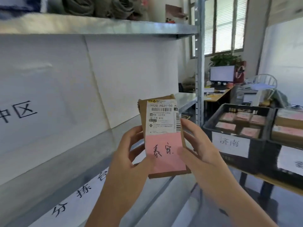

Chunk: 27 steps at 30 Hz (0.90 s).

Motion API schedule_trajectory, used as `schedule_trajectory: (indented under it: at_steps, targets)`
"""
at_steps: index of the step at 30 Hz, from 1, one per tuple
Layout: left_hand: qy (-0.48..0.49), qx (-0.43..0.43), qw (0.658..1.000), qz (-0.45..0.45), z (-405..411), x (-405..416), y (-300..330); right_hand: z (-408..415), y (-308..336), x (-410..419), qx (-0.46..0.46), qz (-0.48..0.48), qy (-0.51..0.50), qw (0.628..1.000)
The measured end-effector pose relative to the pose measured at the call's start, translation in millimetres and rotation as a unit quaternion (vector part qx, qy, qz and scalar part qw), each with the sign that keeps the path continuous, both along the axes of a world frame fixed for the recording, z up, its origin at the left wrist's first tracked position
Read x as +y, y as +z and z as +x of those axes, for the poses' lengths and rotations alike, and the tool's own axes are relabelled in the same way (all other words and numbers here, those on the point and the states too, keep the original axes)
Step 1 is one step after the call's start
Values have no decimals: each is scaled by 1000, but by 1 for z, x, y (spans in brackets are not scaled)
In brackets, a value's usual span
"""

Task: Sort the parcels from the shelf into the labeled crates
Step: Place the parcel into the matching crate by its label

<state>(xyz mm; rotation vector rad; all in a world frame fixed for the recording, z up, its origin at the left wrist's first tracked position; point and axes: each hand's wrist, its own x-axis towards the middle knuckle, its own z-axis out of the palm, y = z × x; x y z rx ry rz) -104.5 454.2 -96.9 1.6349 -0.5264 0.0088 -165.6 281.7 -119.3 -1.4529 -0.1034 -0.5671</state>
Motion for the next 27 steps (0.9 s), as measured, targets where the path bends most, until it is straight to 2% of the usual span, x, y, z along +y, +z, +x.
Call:
schedule_trajectory:
  at_steps: [5, 9, 13, 18, 21, 24, 27]
  targets:
    - [-95, -8, 995, 21, -1, -124, -3, -35, -3, -104, 45, -6, -96, 994]
    - [-217, 25, 974, 52, -6, -228, -15, -70, -21, -174, 100, -37, -238, 965]
    - [-340, 22, 936, 94, -17, -323, -37, -99, -33, -231, 203, -110, -402, 886]
    - [-457, -6, 879, 136, -14, -429, -57, -105, -47, -306, 272, -124, -512, 805]
    - [-514, -15, 843, 159, 16, -484, -69, -98, -53, -349, 312, -148, -594, 727]
    - [-484, 18, 859, 167, 66, -528, -78, -102, -55, -386, 354, -169, -662, 639]
    - [-423, 36, 890, 164, 111, -568, -88, -109, -63, -422, 376, -162, -691, 595]
